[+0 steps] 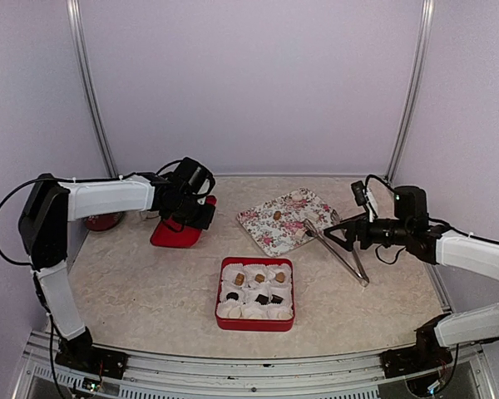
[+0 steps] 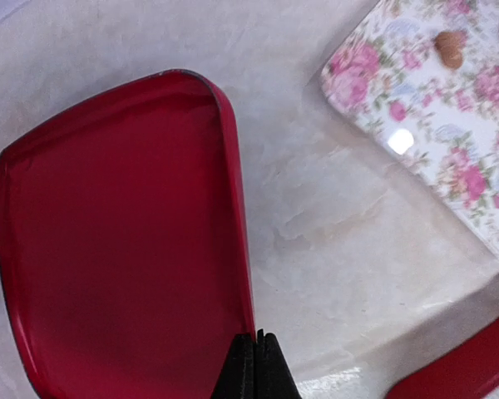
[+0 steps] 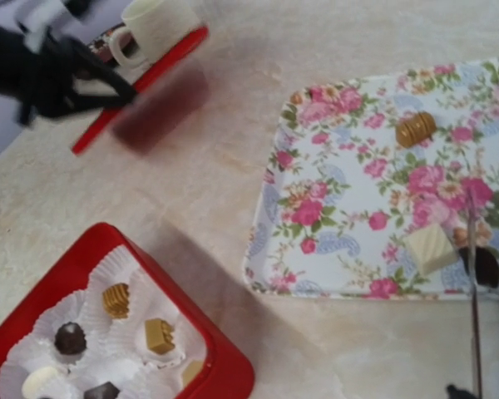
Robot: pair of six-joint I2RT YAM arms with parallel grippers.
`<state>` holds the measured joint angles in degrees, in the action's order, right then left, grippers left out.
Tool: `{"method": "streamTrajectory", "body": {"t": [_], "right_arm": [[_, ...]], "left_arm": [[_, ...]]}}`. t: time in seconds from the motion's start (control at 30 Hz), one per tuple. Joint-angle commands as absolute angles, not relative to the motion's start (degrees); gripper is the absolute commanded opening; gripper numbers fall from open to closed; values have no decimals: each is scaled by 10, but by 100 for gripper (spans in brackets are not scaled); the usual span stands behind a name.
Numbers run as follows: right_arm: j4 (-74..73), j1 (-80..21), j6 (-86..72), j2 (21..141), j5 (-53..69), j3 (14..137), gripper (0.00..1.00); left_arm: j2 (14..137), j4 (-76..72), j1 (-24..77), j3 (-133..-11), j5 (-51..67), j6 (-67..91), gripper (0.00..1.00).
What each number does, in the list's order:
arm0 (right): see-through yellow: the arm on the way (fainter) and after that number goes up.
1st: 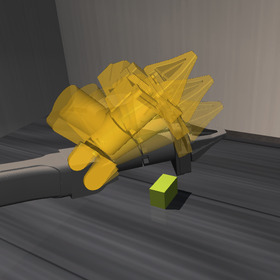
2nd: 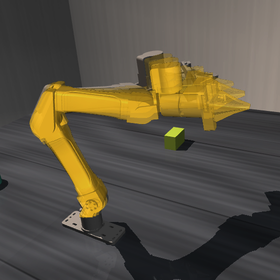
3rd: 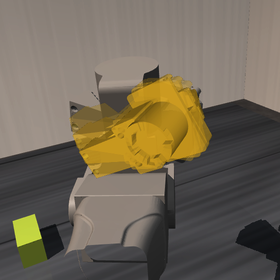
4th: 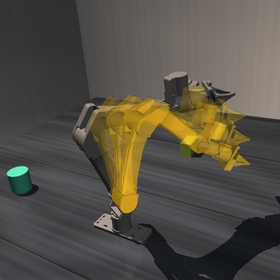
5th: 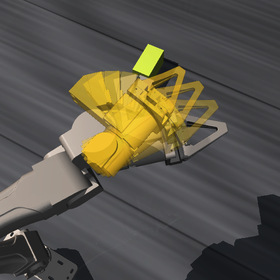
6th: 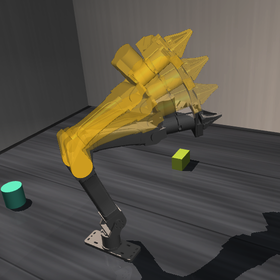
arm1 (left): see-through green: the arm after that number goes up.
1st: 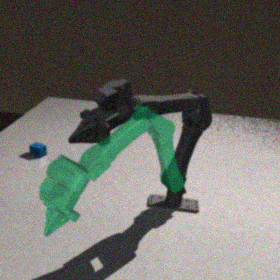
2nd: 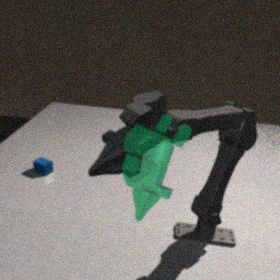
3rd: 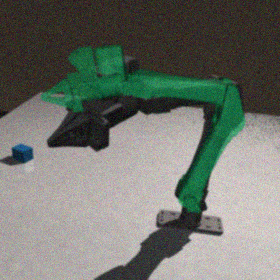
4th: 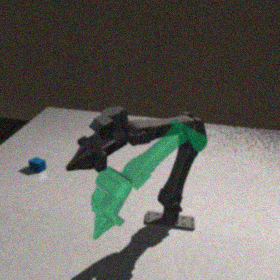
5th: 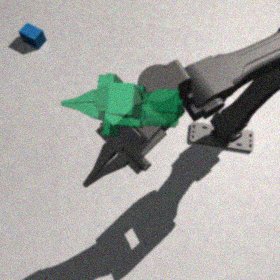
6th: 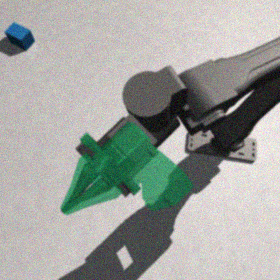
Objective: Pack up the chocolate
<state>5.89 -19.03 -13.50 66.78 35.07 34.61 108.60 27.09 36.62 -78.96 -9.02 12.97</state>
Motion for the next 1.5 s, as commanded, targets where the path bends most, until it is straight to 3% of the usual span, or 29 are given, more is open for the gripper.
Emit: {"method": "streamTrajectory", "body": {"t": [0.0,0.2,0.43,0.63,1.07,1.47], "right_arm": [[86,-195,-113,641,374,342,100],[128,-195,-110,614,413,331,100],[218,-213,-128,597,524,343,96],[53,-286,44,550,468,445,95],[-232,-441,163,453,390,541,87],[-331,-623,209,534,292,610,78]], "left_arm": [[992,260,378,-813,-43,112,0],[892,244,384,-799,75,108,0],[741,142,427,-746,348,103,0],[720,224,515,-781,435,54,0],[740,369,660,-800,498,0,0],[786,385,666,-828,547,-24,0]]}}
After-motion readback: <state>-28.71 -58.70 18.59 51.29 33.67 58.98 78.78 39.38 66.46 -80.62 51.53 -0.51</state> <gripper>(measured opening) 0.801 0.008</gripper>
